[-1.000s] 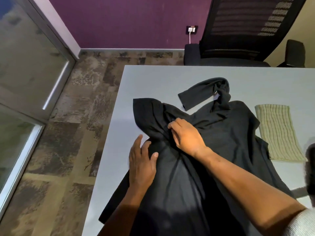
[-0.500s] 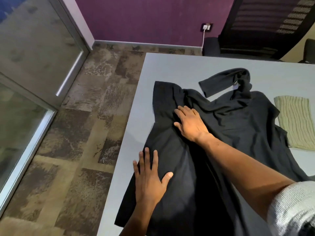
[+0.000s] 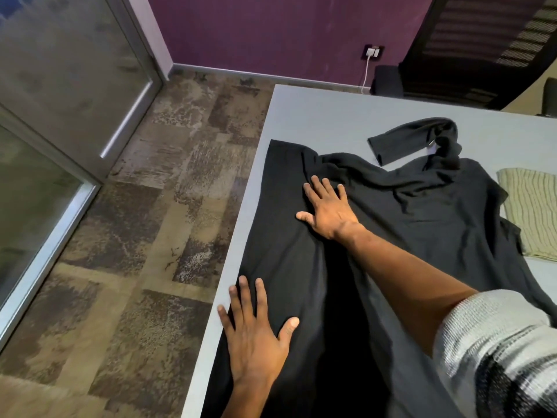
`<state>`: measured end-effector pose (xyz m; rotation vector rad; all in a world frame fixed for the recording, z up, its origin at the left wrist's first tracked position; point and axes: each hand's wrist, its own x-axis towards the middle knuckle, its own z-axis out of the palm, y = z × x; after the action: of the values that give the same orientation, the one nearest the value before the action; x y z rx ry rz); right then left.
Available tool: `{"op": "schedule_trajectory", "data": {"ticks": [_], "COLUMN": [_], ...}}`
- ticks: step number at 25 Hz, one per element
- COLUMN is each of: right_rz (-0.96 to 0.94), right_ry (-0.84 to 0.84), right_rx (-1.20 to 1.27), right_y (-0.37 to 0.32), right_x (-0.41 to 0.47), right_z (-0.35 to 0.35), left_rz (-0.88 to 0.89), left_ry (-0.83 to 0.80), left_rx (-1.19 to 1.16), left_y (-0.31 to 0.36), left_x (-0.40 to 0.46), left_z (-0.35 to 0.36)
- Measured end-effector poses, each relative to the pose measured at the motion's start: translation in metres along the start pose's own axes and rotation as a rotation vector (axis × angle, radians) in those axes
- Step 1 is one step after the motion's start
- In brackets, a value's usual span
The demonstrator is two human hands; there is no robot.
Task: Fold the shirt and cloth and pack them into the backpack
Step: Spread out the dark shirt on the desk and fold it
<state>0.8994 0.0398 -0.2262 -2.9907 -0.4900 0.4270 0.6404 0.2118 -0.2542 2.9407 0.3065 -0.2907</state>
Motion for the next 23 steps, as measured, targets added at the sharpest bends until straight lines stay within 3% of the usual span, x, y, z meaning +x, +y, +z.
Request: {"op": "schedule_trajectory", "data": {"ticks": [5, 10, 13, 17, 23], "right_rz": [-0.049, -0.007, 0.129, 0.315, 0.699], "right_ry": [0.017, 0.44, 0.578, 0.631, 0.797], "right_rx": [0.145, 0.347, 0.324, 0.315, 0.799], "right_y": [-0.021, 0.025, 0.078, 0.153, 0.248], "right_x": [-0.004, -0.032, -0.051, -0.063, -0.062], "right_z": [0.008, 0.002, -0.009, -0.025, -0.04], "left_rz": [0.0, 0.173, 0.289, 0.352, 0.25], "left_ry": [0.033, 0.118, 0.144, 0.104, 0.095], "left_rx": [-0.027, -0.117, -0.189, -0.16, -0.209], "left_y": [-0.002, 0.034, 0.067, 0.101, 0.123], "left_x": [-0.002, 0.043, 0.1, 0.189, 0.287], "left_z": [-0.003, -0.028, -0.042, -0.058, -0.071]}}
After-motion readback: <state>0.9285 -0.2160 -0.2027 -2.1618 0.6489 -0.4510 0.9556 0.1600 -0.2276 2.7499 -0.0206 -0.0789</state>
